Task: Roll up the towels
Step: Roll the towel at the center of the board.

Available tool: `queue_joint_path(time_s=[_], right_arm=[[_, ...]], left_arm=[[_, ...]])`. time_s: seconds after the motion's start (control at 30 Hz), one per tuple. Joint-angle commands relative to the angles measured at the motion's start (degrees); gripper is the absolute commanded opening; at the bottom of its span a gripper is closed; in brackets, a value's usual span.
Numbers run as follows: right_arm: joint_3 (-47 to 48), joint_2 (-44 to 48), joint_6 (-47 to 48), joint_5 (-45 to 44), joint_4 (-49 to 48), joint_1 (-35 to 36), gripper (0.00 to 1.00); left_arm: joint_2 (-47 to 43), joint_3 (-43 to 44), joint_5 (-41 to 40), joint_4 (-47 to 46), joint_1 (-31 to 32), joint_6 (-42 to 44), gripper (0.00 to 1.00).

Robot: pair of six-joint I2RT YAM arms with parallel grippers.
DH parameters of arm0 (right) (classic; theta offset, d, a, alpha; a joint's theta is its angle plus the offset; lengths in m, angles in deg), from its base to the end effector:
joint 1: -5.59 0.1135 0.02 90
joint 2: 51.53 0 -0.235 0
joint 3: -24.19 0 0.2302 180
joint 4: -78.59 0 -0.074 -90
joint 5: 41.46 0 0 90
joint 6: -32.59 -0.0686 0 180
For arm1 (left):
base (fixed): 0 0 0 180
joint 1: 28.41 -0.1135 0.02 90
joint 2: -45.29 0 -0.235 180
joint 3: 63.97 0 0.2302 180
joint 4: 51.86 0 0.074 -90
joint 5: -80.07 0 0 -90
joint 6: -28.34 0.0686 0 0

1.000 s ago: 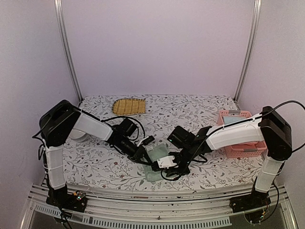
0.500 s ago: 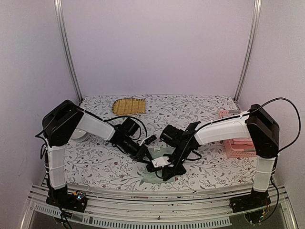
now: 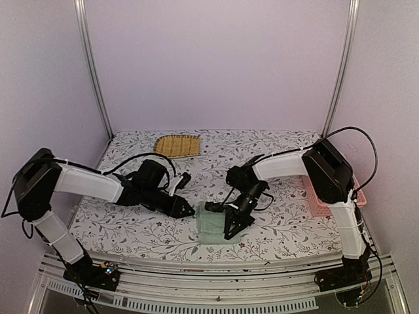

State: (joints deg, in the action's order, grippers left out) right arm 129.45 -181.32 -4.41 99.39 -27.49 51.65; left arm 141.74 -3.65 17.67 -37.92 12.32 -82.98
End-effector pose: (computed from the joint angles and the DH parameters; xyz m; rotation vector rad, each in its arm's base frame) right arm 0.2133 0.2980 0.0825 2.0359 -1.8644 -1.3214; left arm 0.2209 -0.2321 0.1079 0.6658 2.5193 -1.0323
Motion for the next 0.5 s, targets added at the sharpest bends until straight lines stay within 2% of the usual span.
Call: queue_joint_path(time_s=[0.0, 0.1, 0.2, 0.3, 0.47], right_arm=[[4.1, -8.3, 1.6, 3.0, 9.4, -2.2, 0.07], [6.7, -11.4, 1.7, 3.3, 11.8, -2.7, 0.07], [8.3, -13.2, 1.2, 2.7, 12.7, -2.8, 0.08], [8.9, -14.2, 0.8, 1.9, 12.8, -2.8, 0.08], [8.8, -14.7, 0.4, 1.8, 12.7, -2.8, 0.08]], left_arm=[[-12.9, -9.7, -16.4, -9.4, 4.1, 1.0, 0.38], [-20.2, -16.8, -19.8, -15.5, 11.2, 3.3, 0.45], [-23.7, -20.1, -24.7, -19.0, 19.8, 10.0, 0.5], [-21.2, -17.3, -27.6, -15.4, 24.2, 16.5, 0.51], [-11.5, -8.4, -29.9, -9.7, 27.5, 26.0, 0.54]])
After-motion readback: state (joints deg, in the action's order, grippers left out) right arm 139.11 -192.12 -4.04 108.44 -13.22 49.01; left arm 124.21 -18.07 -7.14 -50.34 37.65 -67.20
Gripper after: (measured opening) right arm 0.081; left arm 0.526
